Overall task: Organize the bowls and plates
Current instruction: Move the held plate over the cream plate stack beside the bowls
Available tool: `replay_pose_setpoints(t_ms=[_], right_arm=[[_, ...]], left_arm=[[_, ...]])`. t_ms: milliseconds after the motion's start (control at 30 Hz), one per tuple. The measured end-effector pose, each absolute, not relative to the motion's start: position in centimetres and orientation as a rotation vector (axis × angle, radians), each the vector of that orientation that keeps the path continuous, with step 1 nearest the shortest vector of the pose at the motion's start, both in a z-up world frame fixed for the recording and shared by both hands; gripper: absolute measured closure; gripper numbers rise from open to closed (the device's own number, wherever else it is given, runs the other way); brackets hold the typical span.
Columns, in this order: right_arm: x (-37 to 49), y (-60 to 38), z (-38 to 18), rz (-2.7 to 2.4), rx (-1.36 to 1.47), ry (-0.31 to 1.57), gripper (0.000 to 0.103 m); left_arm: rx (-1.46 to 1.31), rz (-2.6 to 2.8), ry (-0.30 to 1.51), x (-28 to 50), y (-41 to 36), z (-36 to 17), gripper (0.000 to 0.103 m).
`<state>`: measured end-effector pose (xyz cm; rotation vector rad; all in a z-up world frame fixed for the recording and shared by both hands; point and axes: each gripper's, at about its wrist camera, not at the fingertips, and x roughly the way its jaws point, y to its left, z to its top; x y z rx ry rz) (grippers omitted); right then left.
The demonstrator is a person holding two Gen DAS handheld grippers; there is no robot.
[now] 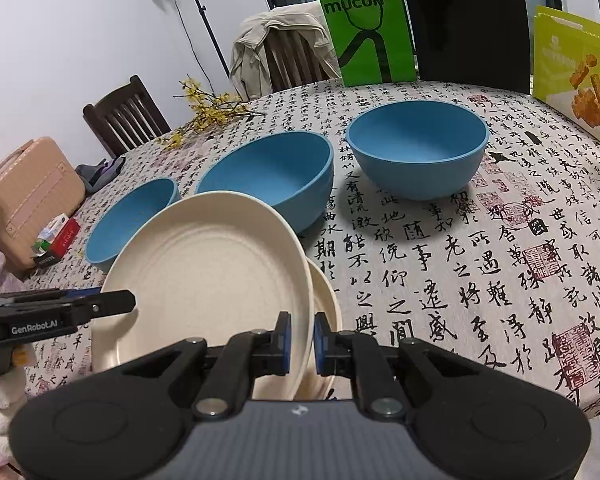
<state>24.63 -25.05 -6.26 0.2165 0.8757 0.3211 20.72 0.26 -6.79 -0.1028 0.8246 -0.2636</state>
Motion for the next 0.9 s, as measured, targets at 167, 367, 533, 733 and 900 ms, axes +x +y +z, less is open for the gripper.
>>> replay_pose_setpoints(t_ms=[167,367,533,733,900], right_arm=[[24.7,-24.7,-6.5,0.313,0.188,0.870,0.091],[24.8,-24.2,-6.9,0.305,0.137,0.863,0.091],[24.7,-23.7,-7.2,0.298,0.089,0.850,0.090],[24.2,-22.8,-7.2,0.289,0.007,0.821,0.088],[24.1,-22.5,-7.3,0.293,-0.017,0.818,0.087]], left_arm=[[-0.086,-0.253,0.835,21.0,-0.1,-7.5,0.078],[-0.073,-0.244,0.841,21.2,-0.2,-8.0,0.078],[-0.044,-0.234,0.830,21.1,-0.7,-8.0,0.078],[0.014,-0.217,0.812,20.9,-1.4,-8.2,0.078],[0.053,-0.200,0.800,20.6,-1.8,-8.5,0.078]])
